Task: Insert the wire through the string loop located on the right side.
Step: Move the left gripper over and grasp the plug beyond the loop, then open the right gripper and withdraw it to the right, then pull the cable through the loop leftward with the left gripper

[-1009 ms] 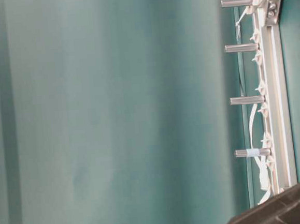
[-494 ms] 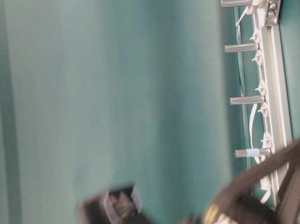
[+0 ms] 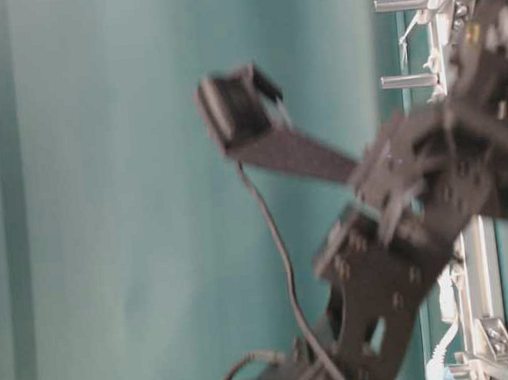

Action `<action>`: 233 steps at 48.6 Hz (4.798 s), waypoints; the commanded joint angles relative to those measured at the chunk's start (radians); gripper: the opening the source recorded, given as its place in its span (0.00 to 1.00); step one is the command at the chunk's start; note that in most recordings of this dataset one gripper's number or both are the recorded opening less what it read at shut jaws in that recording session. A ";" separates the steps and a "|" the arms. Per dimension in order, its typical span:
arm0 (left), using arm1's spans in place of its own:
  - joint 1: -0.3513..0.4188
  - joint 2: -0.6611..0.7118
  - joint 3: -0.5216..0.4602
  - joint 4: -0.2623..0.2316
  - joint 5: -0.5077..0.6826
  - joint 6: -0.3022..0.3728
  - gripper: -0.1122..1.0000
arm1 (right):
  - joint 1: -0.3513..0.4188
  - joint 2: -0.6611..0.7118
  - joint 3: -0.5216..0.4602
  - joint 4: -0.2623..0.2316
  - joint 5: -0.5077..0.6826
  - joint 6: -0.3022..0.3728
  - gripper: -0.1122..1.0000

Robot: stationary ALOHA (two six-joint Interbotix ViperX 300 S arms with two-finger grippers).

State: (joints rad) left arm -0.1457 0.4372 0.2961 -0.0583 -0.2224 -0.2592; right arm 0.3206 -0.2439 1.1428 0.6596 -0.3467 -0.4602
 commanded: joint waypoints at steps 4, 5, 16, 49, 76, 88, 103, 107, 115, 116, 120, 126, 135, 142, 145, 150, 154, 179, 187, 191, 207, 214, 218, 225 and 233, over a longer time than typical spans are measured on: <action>0.021 0.014 -0.077 0.003 -0.003 0.021 0.78 | -0.002 -0.006 -0.006 -0.002 -0.011 -0.002 0.20; 0.025 0.017 -0.081 0.005 -0.003 0.021 0.78 | -0.002 -0.006 -0.006 -0.002 -0.011 -0.002 0.20; 0.037 0.015 -0.094 0.005 -0.002 0.021 0.75 | -0.002 -0.006 -0.002 -0.002 -0.011 -0.002 0.20; 0.021 -0.003 -0.083 0.003 0.014 0.012 0.30 | -0.002 -0.029 -0.002 -0.002 -0.003 0.003 0.20; 0.012 -0.015 -0.080 0.003 0.029 0.011 0.30 | -0.002 -0.048 0.028 -0.003 -0.028 0.089 0.20; 0.011 -0.017 -0.078 0.003 0.038 0.012 0.30 | -0.002 -0.063 0.049 -0.003 -0.021 0.084 0.22; 0.009 -0.026 -0.074 0.003 0.040 0.012 0.30 | -0.002 -0.178 0.140 -0.017 -0.002 0.084 0.84; 0.008 -0.028 -0.069 0.003 0.041 0.011 0.30 | -0.002 -0.222 0.161 -0.025 0.008 0.084 0.85; 0.008 -0.035 -0.060 0.003 0.043 0.011 0.30 | -0.002 -0.321 0.209 -0.025 0.017 0.084 0.85; 0.008 -0.035 -0.058 0.003 0.043 0.011 0.30 | -0.002 -0.331 0.213 -0.025 0.017 0.084 0.85; 0.008 -0.035 -0.058 0.003 0.043 0.011 0.30 | -0.002 -0.362 0.224 -0.025 0.017 0.084 0.85; 0.008 -0.037 -0.057 0.005 0.043 0.014 0.30 | -0.002 -0.377 0.229 -0.025 0.017 0.086 0.85; 0.008 -0.044 -0.051 0.003 0.049 0.017 0.30 | -0.002 -0.357 0.227 -0.025 0.012 0.086 0.85; 0.012 -0.095 -0.011 0.003 0.084 0.018 0.30 | -0.002 -0.344 0.222 -0.025 0.009 0.084 0.85; 0.014 -0.124 0.017 0.003 0.101 0.018 0.30 | -0.002 -0.337 0.221 -0.025 0.009 0.084 0.85; 0.014 -0.172 0.071 0.003 0.130 0.018 0.30 | -0.002 -0.333 0.219 -0.025 0.002 0.084 0.85; 0.012 -0.213 0.123 0.003 0.153 0.015 0.30 | -0.002 -0.331 0.213 -0.025 -0.009 0.084 0.85; 0.005 -0.489 0.422 -0.002 0.293 -0.012 0.30 | -0.002 -0.296 0.201 -0.025 -0.015 0.084 0.85; 0.006 -0.569 0.485 -0.003 0.341 -0.026 0.30 | -0.002 -0.295 0.201 -0.025 -0.015 0.084 0.85; 0.003 -0.601 0.512 -0.003 0.373 -0.043 0.30 | -0.002 -0.295 0.201 -0.025 -0.015 0.084 0.85; -0.028 -0.726 0.634 -0.003 0.465 -0.138 0.30 | -0.002 -0.295 0.204 -0.025 -0.015 0.084 0.85; -0.041 -0.739 0.664 -0.003 0.465 -0.169 0.30 | -0.002 -0.295 0.204 -0.025 -0.015 0.084 0.85; -0.061 -0.735 0.681 -0.003 0.465 -0.173 0.30 | -0.002 -0.295 0.206 -0.025 -0.015 0.084 0.85; -0.080 -0.726 0.699 -0.003 0.460 -0.175 0.30 | -0.002 -0.295 0.207 -0.025 -0.017 0.084 0.85; -0.081 -0.699 0.699 -0.003 0.453 -0.175 0.30 | -0.002 -0.295 0.207 -0.025 -0.021 0.083 0.85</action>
State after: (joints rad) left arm -0.2224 -0.2669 1.0063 -0.0598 0.2378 -0.4264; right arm 0.3206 -0.5369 1.3637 0.6381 -0.3559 -0.3758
